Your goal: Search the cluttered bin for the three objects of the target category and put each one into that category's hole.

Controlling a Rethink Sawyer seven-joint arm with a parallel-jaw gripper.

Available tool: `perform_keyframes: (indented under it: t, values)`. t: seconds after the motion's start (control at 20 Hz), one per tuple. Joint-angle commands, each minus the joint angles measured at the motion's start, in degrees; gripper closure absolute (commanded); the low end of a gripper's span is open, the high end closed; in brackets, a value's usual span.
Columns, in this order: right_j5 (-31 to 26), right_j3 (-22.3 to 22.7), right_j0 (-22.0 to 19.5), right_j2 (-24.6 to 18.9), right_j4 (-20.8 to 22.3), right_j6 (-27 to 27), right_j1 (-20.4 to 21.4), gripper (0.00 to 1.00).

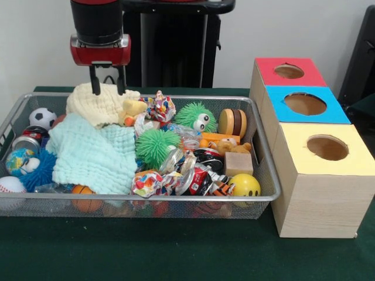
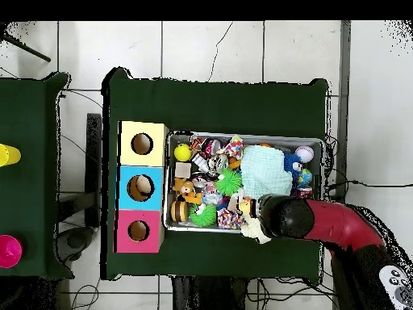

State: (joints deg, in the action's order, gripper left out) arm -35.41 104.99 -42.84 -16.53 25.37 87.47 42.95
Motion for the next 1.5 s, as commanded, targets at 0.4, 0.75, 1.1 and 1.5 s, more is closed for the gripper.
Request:
perform_keyframes:
  t: [0.4,0.75,1.1,1.5]
  values:
    - [-0.84,3.8,-0.02,-2.79,-1.81,1.9,-0.44,0.0]
    - [1.05,4.83,1.64,-1.76,-1.91,4.91,-1.7,0.0]
    - [8.61,6.45,3.21,-0.52,-1.09,8.91,-4.58,0.0]
    - [11.37,5.5,5.02,1.51,-0.52,9.03,-6.02,0.0]
